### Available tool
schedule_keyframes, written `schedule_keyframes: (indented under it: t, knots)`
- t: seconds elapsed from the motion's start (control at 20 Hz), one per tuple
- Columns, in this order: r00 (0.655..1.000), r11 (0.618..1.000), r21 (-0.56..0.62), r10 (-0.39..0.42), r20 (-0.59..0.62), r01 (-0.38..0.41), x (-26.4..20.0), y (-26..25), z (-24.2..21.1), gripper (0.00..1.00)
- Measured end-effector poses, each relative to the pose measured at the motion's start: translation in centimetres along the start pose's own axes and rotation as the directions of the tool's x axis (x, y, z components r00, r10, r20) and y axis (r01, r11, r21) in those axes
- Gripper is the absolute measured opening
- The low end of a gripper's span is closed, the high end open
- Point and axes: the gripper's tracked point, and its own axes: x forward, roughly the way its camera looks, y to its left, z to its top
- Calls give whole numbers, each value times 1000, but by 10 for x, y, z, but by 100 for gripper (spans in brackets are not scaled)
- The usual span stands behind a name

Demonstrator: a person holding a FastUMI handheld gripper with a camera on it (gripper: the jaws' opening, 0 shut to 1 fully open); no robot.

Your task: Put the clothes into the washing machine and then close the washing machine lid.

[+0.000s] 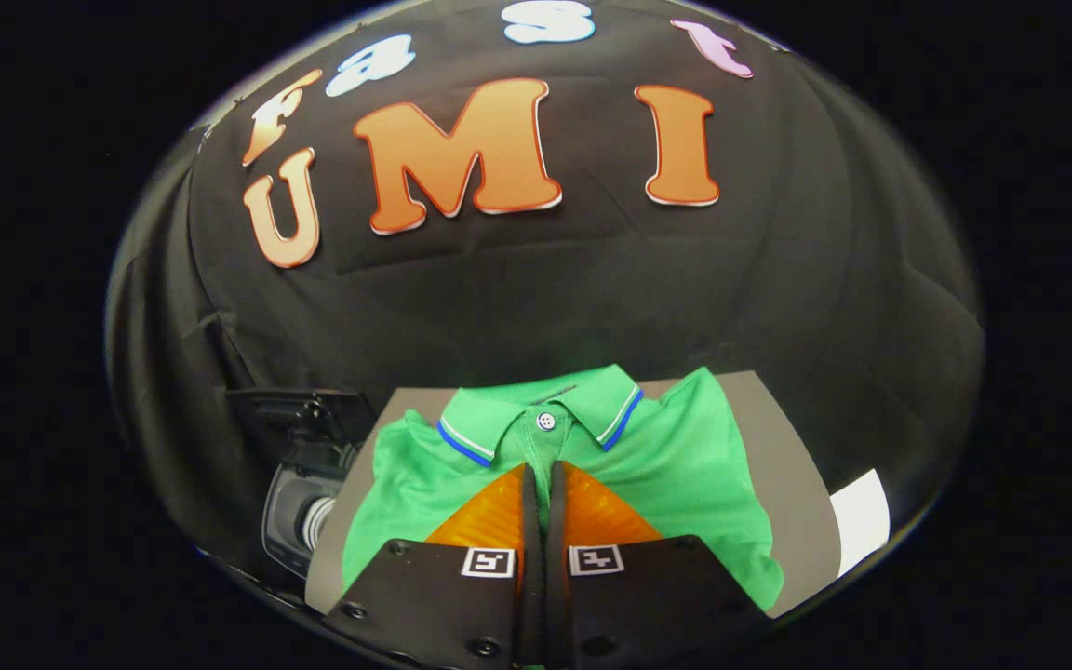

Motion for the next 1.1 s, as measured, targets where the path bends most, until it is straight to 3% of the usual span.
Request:
schedule_keyframes:
  t: [0.55, 0.9, 1.1]
  knots:
    - [982, 1000, 21, 6, 189, -10, -80, 56, 50, 8]
    - [965, 999, 26, 30, 260, -38, -111, 128, 70, 8]
    - [957, 994, 48, 77, 279, -94, -111, 178, 76, 8]
